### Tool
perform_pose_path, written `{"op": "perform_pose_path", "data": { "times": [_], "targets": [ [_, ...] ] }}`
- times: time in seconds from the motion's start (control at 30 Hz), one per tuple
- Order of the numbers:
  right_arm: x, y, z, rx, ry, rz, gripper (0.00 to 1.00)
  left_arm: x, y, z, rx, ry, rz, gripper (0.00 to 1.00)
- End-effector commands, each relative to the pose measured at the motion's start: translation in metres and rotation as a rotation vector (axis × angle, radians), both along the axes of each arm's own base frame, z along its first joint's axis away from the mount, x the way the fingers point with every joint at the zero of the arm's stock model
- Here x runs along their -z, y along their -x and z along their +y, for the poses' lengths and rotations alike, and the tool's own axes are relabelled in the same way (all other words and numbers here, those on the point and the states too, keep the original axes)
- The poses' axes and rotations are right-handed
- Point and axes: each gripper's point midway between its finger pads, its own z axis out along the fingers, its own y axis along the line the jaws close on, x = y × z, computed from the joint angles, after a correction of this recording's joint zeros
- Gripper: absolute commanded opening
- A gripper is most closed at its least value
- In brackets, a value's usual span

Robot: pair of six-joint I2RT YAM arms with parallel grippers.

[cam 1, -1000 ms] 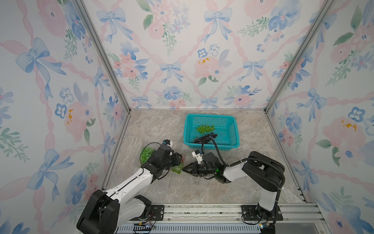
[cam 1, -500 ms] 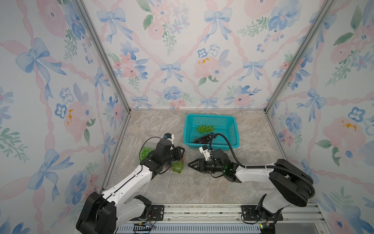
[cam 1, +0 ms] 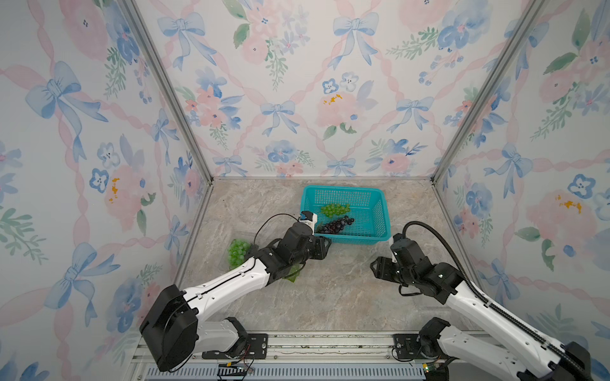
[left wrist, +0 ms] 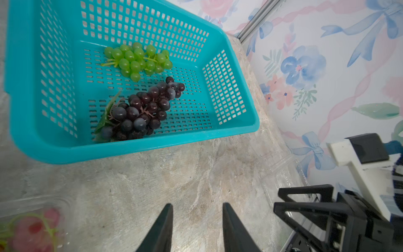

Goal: Pack grapes into containers
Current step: Move the packing box to the center of the board.

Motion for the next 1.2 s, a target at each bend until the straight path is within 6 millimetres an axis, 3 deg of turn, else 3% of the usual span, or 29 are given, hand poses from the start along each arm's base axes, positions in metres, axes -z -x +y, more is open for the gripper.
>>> {"op": "perform_pose_path", "data": {
  "times": [0.0,0.17,0.33,0.53,0.63,0.73,0.83,1.0,1.17],
  "targets": [
    [0.020,0.044,-0.069,0.102,0.230,0.166,0.67,-0.014,-0.009,-0.014,0.017,0.037,-0.046,0.40],
    [0.031,0.050,-0.096,0.236,0.186,0.184,0.70,-0.015,-0.011,-0.025,0.054,0.059,-0.051,0.40],
    [0.038,0.037,-0.098,0.256,0.190,0.201,0.70,-0.015,-0.009,-0.032,0.089,0.078,-0.047,0.40],
    [0.063,0.018,-0.097,0.266,0.179,0.255,0.65,-0.019,-0.009,-0.030,0.103,0.102,-0.037,0.40],
    [0.071,0.007,-0.094,0.246,0.179,0.263,0.57,-0.020,-0.010,-0.024,0.099,0.116,-0.029,0.40],
    [0.079,-0.002,-0.090,0.214,0.187,0.264,0.41,-0.021,-0.013,-0.019,0.091,0.126,-0.025,0.40],
    [0.079,-0.009,-0.082,0.178,0.236,0.239,0.23,-0.022,-0.015,-0.016,0.085,0.135,-0.021,0.40],
    [0.072,-0.015,-0.050,0.101,0.280,0.197,0.15,-0.021,-0.017,-0.008,0.059,0.137,-0.016,0.41],
    [0.069,-0.008,-0.002,0.026,0.253,0.154,0.12,-0.021,-0.017,0.000,0.038,0.142,-0.018,0.40]
  ]
}}
